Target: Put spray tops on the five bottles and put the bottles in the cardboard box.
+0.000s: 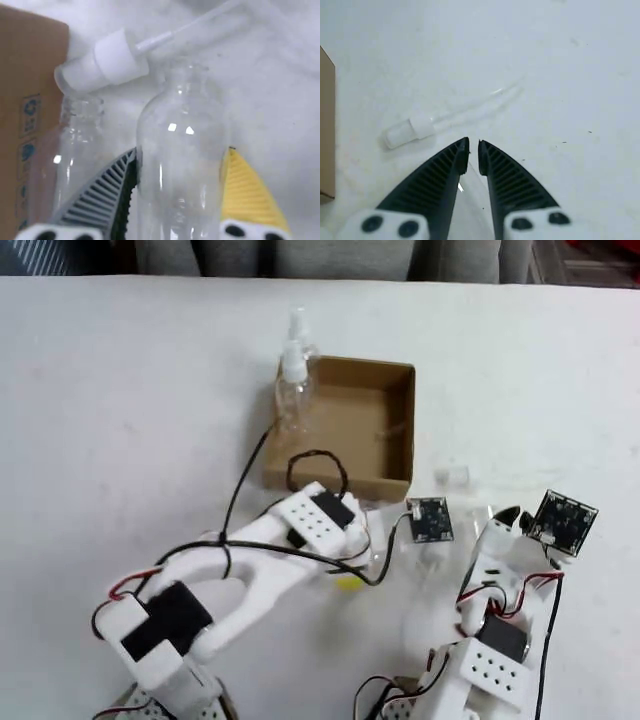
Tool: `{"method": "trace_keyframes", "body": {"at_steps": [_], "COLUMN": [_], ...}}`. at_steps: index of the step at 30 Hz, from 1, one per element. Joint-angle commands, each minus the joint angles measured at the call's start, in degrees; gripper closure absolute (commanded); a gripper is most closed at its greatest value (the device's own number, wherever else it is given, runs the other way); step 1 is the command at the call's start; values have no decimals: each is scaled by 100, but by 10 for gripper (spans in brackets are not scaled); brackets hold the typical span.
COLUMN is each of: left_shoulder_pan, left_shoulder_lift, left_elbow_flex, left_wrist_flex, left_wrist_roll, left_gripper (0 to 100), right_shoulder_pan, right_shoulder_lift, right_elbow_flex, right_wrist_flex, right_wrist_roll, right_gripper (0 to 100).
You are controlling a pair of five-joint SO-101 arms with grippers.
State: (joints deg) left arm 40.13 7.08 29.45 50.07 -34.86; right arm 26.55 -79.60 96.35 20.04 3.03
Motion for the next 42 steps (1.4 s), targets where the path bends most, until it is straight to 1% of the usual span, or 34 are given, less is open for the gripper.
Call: {"method": "trace_keyframes", "body": {"at_steps": [1, 3, 7, 13, 15, 19, 25, 29, 34, 37, 38, 39, 42], "left_shoulder_pan": [48, 48, 57, 13, -22, -330, -1279, -2176, -3644, -4418, -4637, -4804, -5059], "left_shoulder_lift": [-40, -48, -57, -127, -338, -1279, -2976, -3776, -4075, -4075, -4075, -4075, -4075], "left_elbow_flex": [-299, -299, -299, -290, -202, 413, 1503, 2004, 2207, 2286, 2338, 2400, 2620], "left_wrist_flex": [70, 369, 905, 1503, 1697, 1714, 1697, 1697, 1688, 1477, 1336, 1178, 677], "left_wrist_roll": [70, 70, 70, 70, 70, 70, 62, 70, 79, 97, 185, 422, 1591], "left_gripper": [931, 915, 924, 924, 924, 924, 920, 920, 919, 919, 919, 919, 919], "right_shoulder_pan": [-57, -57, -66, -66, -66, -66, -66, -66, -66, -66, -75, -110, -224], "right_shoulder_lift": [-48, -48, -48, -40, -40, -40, -40, -40, -40, -31, -31, -31, -66], "right_elbow_flex": [70, 70, 79, 79, 79, 79, 79, 79, 79, 79, 79, 79, 79], "right_wrist_flex": [-92, -92, -92, -92, -92, -92, -92, -92, -92, -92, -92, -84, 66], "right_wrist_roll": [70, 70, 70, 70, 70, 70, 70, 70, 70, 70, 70, 70, 70], "right_gripper": [983, 983, 983, 982, 982, 982, 982, 982, 982, 982, 982, 982, 982]}}
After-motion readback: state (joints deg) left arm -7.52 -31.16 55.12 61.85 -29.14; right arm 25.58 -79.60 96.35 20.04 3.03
